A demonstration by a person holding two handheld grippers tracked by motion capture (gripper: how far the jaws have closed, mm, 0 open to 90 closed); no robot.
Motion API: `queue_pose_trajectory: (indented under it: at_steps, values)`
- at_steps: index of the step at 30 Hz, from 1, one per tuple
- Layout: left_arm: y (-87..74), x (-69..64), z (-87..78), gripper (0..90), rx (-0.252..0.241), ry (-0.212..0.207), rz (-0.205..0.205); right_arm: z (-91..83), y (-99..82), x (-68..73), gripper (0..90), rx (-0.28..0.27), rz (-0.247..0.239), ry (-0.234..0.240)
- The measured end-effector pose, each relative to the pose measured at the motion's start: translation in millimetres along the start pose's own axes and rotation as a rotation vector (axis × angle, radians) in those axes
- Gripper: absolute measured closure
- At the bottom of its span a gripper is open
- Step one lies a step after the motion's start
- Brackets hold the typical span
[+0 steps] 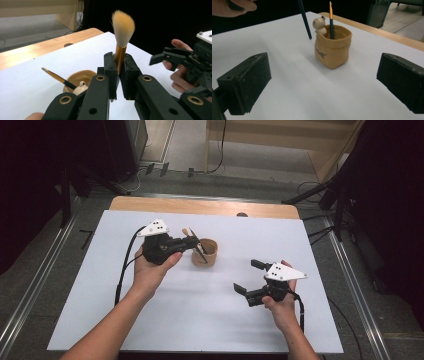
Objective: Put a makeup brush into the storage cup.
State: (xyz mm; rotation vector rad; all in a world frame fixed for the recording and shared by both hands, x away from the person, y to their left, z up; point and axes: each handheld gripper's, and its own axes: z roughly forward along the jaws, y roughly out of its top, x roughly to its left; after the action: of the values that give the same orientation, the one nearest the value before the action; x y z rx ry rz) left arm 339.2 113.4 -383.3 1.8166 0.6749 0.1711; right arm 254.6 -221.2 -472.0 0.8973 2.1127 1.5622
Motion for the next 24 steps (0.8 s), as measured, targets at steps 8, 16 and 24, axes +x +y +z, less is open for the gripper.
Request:
queue_pose_trajectory:
  at_steps: [8, 16, 24]
  values:
    - [8.7, 1.4, 4.9, 84.8, -0.002, 0.010, 0.000, -22.6, -17.6, -9.1, 0.0, 0.007, 0.027, -0.031]
    - [16.6, 3.7, 9.0, 84.8, 0.003, 0.035, 0.008, -38.8, -24.6, -12.0, 0.0, 0.003, 0.026, -0.050]
    - [23.1, 6.5, 14.2, 84.8, -0.006, 0.052, 0.008, -49.8, -28.4, -15.3, 0.0, -0.012, 0.036, -0.076]
